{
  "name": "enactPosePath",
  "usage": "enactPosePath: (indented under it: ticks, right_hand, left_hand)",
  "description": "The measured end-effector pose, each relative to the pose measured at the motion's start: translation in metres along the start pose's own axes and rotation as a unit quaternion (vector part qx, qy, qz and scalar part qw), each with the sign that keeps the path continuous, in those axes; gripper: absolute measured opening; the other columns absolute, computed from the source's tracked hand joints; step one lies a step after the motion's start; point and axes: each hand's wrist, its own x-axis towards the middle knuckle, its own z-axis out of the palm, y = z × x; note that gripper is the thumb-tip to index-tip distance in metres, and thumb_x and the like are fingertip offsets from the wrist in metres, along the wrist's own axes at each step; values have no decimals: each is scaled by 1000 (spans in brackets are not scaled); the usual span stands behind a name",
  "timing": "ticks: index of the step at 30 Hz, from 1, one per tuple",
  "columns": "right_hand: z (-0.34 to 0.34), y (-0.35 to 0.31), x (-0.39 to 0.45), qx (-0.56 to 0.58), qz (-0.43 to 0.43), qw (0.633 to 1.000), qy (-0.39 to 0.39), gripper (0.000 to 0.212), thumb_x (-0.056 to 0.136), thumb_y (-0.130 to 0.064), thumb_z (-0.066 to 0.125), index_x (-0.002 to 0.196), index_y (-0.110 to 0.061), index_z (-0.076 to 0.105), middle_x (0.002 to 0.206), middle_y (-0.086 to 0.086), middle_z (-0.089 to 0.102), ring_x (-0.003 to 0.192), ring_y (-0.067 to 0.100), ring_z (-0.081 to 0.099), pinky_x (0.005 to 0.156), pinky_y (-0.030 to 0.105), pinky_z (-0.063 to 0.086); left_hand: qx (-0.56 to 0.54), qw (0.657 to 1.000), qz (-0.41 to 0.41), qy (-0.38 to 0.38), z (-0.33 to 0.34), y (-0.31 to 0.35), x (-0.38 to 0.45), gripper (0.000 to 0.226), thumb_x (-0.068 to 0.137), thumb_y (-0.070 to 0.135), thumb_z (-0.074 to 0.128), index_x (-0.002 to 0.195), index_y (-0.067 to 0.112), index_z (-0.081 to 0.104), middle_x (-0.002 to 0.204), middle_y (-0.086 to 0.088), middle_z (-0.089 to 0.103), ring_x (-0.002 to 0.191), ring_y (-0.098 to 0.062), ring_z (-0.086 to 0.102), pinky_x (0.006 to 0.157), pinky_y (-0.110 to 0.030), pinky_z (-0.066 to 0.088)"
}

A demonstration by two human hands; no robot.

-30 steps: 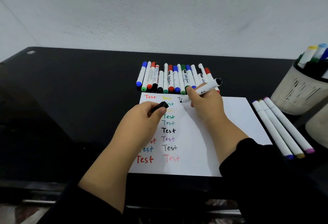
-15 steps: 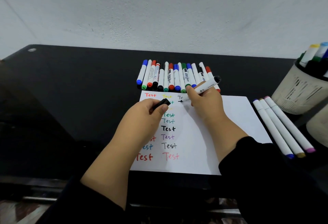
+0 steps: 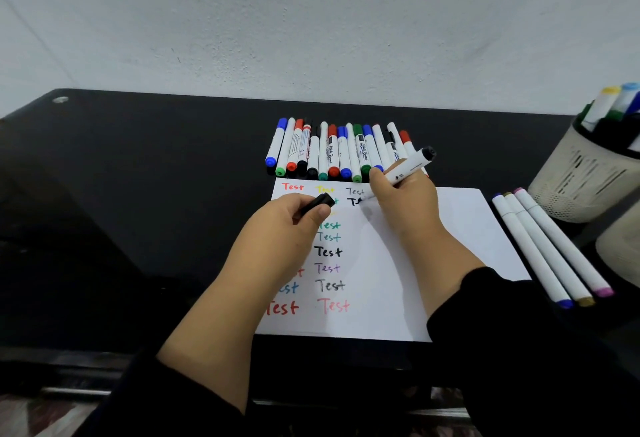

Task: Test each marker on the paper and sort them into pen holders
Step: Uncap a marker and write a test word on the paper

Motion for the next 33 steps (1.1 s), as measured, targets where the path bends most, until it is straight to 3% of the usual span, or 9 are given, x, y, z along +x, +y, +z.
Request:
enactPosePath:
  ticks: [9, 13, 15, 16, 18, 24, 29, 33]
  right_hand:
    - [-3, -3, -5, 18, -3, 1000, 16, 28, 92, -16, 58, 66, -20, 48, 65, -10, 53, 55, 1, 48, 45, 4, 36]
    - [-2, -5, -6, -1, -1, 1000, 22, 22, 91, -18, 57, 87, 4, 58, 79, 11, 60, 68, 18, 53, 52, 20, 41]
    - [-2, -5, -6, -2, 3, 1000, 28, 23, 91, -18, 57, 89, 5, 58, 82, 17, 63, 74, 30, 58, 59, 28, 48]
    - [-2, -5, -4, 1, 3, 1000, 29, 20, 91, -18, 57, 85, 0, 58, 79, 12, 63, 73, 27, 59, 59, 23, 49]
    - [-2, -3, -3, -1, 5, 999, 37, 22, 91, -19, 57, 72, -12, 50, 67, -2, 55, 61, 13, 51, 46, 9, 38]
    - [-2, -3, -2, 0, 17, 998, 53, 28, 93, -19, 54, 68, -20, 42, 64, -7, 48, 55, 5, 44, 44, 10, 33]
    - [-1, -2, -2, -8, 15, 999, 39, 18, 92, -19, 56, 78, -11, 48, 65, -4, 48, 55, 6, 43, 44, 12, 34]
    - [-4, -4, -1, 24, 31, 998, 52, 20, 90, -17, 55, 72, -16, 48, 65, -8, 51, 56, 4, 46, 48, 14, 37]
  left_hand:
    - [0, 1000, 0, 0, 1, 1, 1, 26, 94, 45, 46, 115, 33, 57, 78, 15, 54, 69, -1, 50, 53, -22, 35]
    - [-5, 1000, 4, 1, 1, 1, 0, 28, 94, 44, 46, 117, 32, 58, 78, 17, 54, 71, 1, 49, 54, -21, 35]
    - [-5, 1000, 8, 1, 1, 0, 0, 29, 94, 44, 46, 117, 32, 58, 79, 18, 54, 71, 1, 50, 54, -20, 35]
    - [-5, 1000, 8, 2, 1, 0, 0, 29, 94, 43, 46, 118, 31, 58, 80, 18, 54, 72, 2, 50, 55, -20, 35]
    - [-8, 1000, 7, 1, 1, 0, 0, 30, 94, 43, 46, 118, 31, 58, 80, 18, 54, 73, 2, 50, 55, -19, 35]
    - [-9, 1000, 10, -2, 0, 1, -1, 29, 94, 43, 46, 117, 31, 58, 78, 17, 54, 70, 1, 50, 54, -19, 34]
    - [-8, 1000, 4, -2, -1, 2, -3, 28, 94, 44, 46, 116, 31, 58, 77, 15, 53, 68, -1, 49, 53, -20, 33]
    - [-6, 1000, 2, -11, -2, 2, -3, 27, 94, 43, 46, 116, 32, 58, 78, 14, 54, 68, -2, 50, 53, -21, 34]
